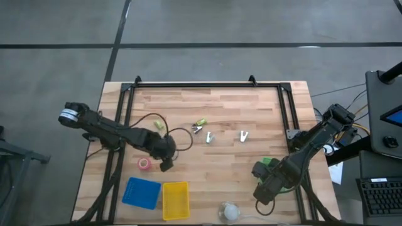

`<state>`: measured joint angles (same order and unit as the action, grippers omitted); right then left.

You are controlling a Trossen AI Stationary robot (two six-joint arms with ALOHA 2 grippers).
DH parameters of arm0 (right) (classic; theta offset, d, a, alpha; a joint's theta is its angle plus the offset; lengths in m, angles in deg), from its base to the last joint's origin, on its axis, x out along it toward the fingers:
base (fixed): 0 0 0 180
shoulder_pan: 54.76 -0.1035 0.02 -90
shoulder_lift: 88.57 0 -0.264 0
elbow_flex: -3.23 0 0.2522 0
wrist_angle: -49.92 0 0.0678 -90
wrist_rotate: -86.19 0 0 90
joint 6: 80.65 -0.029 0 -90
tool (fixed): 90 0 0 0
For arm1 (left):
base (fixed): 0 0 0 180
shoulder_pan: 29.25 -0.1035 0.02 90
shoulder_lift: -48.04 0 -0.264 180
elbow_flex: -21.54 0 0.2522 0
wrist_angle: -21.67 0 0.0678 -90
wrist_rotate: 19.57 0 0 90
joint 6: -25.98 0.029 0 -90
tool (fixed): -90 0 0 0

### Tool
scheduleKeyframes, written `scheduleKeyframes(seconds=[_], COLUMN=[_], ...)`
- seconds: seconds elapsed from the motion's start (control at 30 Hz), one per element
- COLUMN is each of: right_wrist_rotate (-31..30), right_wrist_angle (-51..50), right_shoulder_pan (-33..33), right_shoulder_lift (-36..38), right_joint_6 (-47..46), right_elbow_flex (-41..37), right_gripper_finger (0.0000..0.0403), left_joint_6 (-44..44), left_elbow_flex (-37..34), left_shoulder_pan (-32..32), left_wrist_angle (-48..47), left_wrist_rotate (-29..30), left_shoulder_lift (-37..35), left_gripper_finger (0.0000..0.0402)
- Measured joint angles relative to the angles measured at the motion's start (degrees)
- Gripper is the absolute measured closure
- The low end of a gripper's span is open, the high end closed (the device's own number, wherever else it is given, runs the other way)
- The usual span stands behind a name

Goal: Pick and place Stapler, Stapler remover, tape
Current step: Put the pink tape into the green basket

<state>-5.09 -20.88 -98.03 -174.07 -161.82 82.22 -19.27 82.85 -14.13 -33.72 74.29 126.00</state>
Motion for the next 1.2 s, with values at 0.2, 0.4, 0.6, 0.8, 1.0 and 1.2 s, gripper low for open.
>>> scheduleKeyframes(seconds=[0.2, 0.4, 0.6, 0.8, 1.0, 1.2], right_wrist_rotate=[-0.45, -0.44, -0.45, -0.44, -0.44, -0.61], right_wrist_angle=[0.05, 0.02, 0.03, 0.13, 0.08, 0.06], right_shoulder_pan=[0.01, 0.01, 0.01, 0.01, 0.03, 0.04], right_shoulder_lift=[0.00, 0.00, 0.00, 0.00, 0.00, 0.00], right_joint_6=[0.86, 1.49, 1.88, 1.85, 2.12, 2.33], right_elbow_flex=[-0.09, -0.37, -0.37, -0.37, -0.37, -0.37], right_gripper_finger=[0.0076, 0.0076, 0.0076, 0.0076, 0.0076, 0.0076], left_joint_6=[-8.29, -17.24, -24.70, -29.27, -29.21, -28.15], left_elbow_flex=[0.00, -0.02, -0.29, -3.41, -5.07, -5.25], left_shoulder_pan=[5.86, 11.82, 14.48, 14.68, 14.66, 14.98], left_wrist_angle=[-9.58, -15.64, -21.35, -20.76, -17.76, -15.81], left_wrist_rotate=[1.46, 1.33, 2.76, -0.21, -1.20, 0.19], left_shoulder_lift=[-0.04, -0.04, -0.04, 0.46, 0.26, 0.28], left_gripper_finger=[0.0044, 0.0044, 0.0044, 0.0044, 0.0044, 0.0044])
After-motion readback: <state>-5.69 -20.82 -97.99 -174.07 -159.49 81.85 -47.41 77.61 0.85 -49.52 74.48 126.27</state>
